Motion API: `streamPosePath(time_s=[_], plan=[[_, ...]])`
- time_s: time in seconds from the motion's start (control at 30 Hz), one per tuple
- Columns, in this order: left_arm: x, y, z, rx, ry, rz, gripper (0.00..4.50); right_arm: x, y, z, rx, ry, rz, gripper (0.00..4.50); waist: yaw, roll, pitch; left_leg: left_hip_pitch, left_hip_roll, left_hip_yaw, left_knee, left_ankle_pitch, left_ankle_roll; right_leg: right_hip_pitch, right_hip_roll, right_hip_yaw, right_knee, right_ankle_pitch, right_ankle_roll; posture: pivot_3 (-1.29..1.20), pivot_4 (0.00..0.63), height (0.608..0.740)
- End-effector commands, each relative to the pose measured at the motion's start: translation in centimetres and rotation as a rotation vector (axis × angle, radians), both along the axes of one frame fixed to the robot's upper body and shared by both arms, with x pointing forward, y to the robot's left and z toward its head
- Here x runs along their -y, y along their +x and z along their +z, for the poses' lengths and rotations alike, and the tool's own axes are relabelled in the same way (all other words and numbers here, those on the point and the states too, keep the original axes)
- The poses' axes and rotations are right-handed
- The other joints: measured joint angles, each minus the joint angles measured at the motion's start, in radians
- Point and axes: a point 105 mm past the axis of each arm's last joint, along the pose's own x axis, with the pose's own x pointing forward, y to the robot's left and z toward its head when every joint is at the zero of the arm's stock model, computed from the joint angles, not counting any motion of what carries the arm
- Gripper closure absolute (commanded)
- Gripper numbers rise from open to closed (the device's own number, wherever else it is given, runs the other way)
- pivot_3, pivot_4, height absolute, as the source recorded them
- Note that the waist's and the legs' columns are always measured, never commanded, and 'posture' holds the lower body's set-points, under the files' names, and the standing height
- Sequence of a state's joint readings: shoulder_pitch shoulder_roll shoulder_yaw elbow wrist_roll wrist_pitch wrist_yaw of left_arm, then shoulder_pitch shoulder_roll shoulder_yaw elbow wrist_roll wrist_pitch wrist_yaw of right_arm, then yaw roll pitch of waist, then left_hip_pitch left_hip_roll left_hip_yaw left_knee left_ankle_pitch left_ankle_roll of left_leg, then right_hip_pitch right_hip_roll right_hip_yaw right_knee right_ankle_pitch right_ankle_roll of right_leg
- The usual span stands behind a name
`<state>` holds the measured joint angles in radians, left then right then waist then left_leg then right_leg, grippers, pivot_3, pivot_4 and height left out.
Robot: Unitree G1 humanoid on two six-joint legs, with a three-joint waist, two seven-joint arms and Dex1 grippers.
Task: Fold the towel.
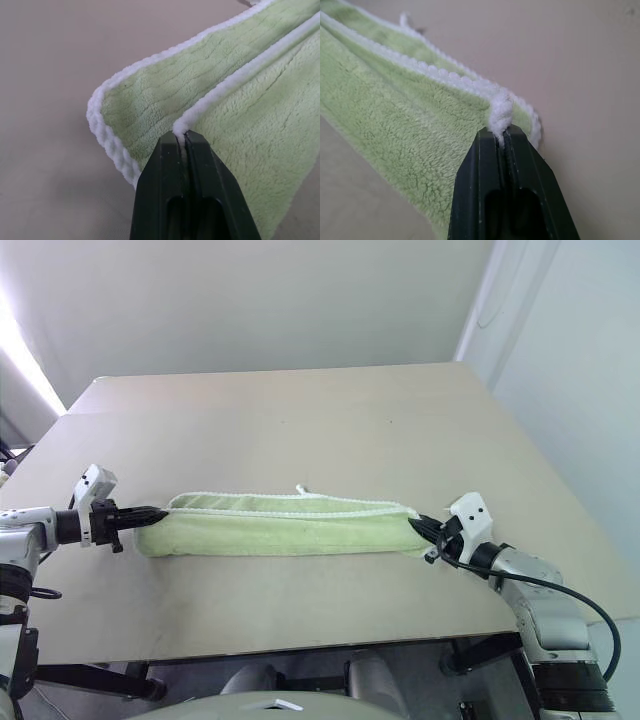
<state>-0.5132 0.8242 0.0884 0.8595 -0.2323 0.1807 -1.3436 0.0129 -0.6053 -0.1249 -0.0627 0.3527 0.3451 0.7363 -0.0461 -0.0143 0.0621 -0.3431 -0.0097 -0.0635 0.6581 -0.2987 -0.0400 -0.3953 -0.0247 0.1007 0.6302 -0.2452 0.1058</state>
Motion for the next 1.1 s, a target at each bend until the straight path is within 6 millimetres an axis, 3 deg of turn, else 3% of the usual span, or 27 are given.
streamPosePath(time_s=[0.03, 0.23, 0.37, 0.67, 1.1], plan=[[-0.5, 0.9, 1.0, 0.043, 0.048, 0.015, 4.50, 1.5, 1.7, 1.3, 0.070, -0.043, -0.091, 4.48, 0.001, 0.000, 0.000, 0.000, 0.000, 0.000, 0.000, 0.000, 0.000, 0.000, 0.000, 0.000, 0.000, 0.000, 0.000, 0.00, 0.000, 0.740], [0.0, 1.3, 0.4, 0.037, 0.065, 0.005, 4.50, 2.3, 2.6, 0.9, 0.059, -0.062, -0.149, 4.48, 0.002, 0.000, 0.000, -0.001, 0.000, 0.000, 0.000, 0.000, 0.000, 0.000, 0.000, 0.000, 0.000, 0.000, 0.000, 0.00, 0.000, 0.740], [0.2, 1.8, 0.5, 0.052, 0.048, 0.022, 4.50, 1.7, 2.7, 0.5, 0.044, -0.063, -0.132, 4.48, 0.002, 0.000, 0.000, -0.002, 0.000, 0.000, 0.001, 0.000, 0.000, -0.001, 0.000, 0.000, 0.000, 0.000, 0.000, 0.00, 0.000, 0.740], [-0.3, 3.5, 2.7, 0.136, 0.016, 0.096, 4.50, 2.5, 3.7, 0.8, 0.067, -0.079, -0.190, 4.48, 0.001, 0.000, 0.000, -0.002, -0.001, 0.000, 0.001, 0.000, 0.000, -0.001, 0.000, 0.000, 0.000, 0.000, 0.001, 0.00, 0.000, 0.740], [1.3, 5.3, 1.4, 0.148, 0.057, 0.126, 4.50, 1.9, 5.4, -0.2, 0.043, -0.084, -0.217, 4.48, 0.002, 0.000, 0.000, -0.003, -0.001, -0.001, 0.002, 0.000, 0.000, -0.001, 0.000, 0.000, 0.000, 0.002, 0.003, 0.00, 0.000, 0.740]])
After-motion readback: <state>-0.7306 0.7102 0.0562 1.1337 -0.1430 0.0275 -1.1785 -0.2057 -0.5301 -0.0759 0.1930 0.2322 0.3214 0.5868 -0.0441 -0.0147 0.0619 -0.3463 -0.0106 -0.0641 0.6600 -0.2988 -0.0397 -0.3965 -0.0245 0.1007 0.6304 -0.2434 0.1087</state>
